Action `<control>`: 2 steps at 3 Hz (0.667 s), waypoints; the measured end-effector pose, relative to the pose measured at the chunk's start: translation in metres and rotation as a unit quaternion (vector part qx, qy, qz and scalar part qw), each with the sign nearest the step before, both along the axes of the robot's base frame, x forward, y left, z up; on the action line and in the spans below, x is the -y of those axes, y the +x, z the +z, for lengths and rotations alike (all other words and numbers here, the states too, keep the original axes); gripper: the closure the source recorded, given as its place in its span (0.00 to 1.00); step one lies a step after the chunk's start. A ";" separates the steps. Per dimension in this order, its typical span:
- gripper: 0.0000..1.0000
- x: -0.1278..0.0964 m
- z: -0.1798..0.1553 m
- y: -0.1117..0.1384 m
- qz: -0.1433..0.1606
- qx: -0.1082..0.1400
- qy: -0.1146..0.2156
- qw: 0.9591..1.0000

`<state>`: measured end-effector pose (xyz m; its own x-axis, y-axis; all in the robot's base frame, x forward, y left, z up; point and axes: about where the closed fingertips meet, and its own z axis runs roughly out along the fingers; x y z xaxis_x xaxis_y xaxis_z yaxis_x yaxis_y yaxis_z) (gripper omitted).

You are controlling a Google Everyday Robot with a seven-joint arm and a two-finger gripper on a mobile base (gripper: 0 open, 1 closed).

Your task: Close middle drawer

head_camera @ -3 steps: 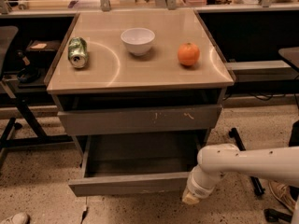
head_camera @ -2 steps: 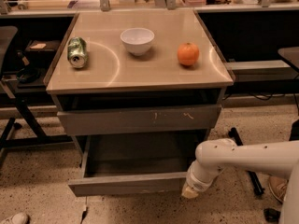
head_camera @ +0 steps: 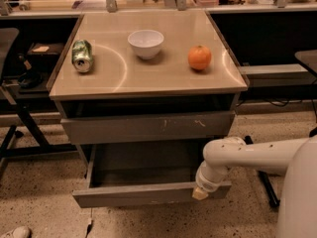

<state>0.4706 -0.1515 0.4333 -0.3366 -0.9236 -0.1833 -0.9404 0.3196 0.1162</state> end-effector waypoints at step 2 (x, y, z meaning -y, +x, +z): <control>0.58 0.000 0.000 0.001 0.000 0.000 0.000 1.000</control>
Offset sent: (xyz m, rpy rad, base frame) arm 0.0009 0.0002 0.0002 -0.0003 -0.0011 0.0001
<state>0.4715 -0.1513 0.4334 -0.3363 -0.9237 -0.1833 -0.9405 0.3196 0.1152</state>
